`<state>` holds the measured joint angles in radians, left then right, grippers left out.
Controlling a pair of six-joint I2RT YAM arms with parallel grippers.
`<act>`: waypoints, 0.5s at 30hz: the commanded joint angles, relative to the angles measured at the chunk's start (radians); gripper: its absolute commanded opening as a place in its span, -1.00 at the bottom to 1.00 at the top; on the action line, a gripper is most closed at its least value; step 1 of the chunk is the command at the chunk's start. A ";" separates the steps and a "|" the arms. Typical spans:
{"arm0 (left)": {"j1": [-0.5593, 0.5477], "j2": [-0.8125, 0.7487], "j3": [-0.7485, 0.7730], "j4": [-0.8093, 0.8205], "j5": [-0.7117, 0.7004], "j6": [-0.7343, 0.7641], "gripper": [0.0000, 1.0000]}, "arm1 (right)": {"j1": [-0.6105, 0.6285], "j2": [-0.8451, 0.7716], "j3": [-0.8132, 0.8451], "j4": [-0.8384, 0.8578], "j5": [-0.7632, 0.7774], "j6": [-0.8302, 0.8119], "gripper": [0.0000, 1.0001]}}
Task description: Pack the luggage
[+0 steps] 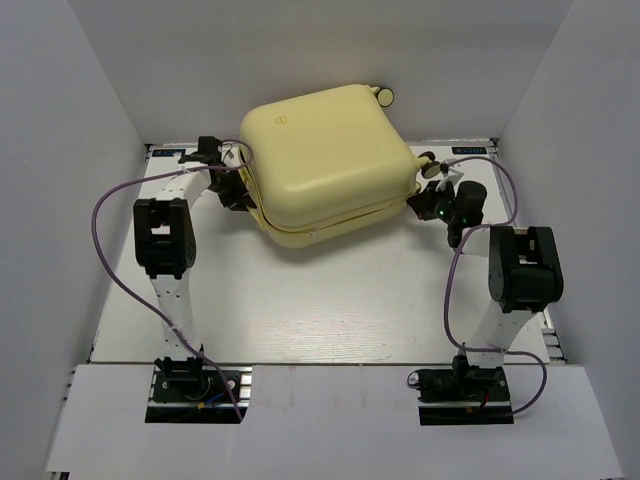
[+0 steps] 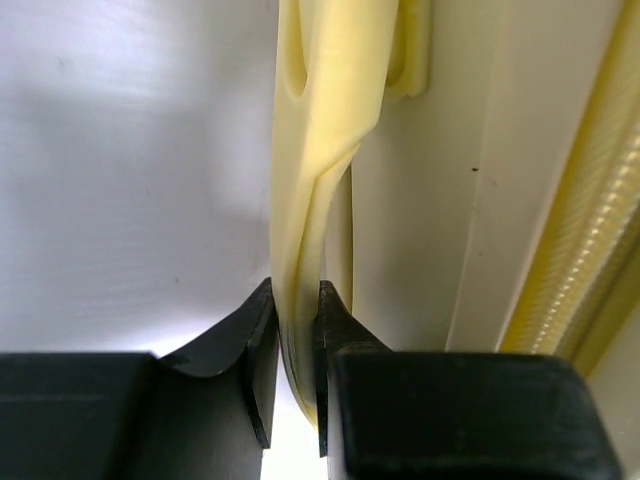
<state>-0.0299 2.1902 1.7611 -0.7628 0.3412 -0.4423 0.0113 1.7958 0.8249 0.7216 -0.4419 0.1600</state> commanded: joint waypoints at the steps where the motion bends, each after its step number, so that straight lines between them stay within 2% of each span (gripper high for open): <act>1: 0.139 0.057 0.034 -0.052 -0.260 0.091 -0.99 | -0.142 0.072 0.138 0.125 0.174 0.033 -1.00; 8: 0.160 0.065 0.043 -0.070 -0.275 0.096 -0.99 | -0.181 0.220 0.275 0.174 0.088 0.154 -1.00; 10: 0.160 0.066 0.044 -0.084 -0.277 0.096 -0.99 | -0.191 0.281 0.327 0.171 -0.025 0.205 -1.00; 15: 0.162 0.046 0.015 -0.084 -0.277 0.073 -0.99 | -0.228 0.370 0.436 0.162 -0.156 0.288 -1.00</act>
<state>-0.0185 2.2177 1.8076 -0.7940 0.3405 -0.4446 -0.1154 2.0922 1.1213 0.7498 -0.9360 0.3508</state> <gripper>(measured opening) 0.264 0.012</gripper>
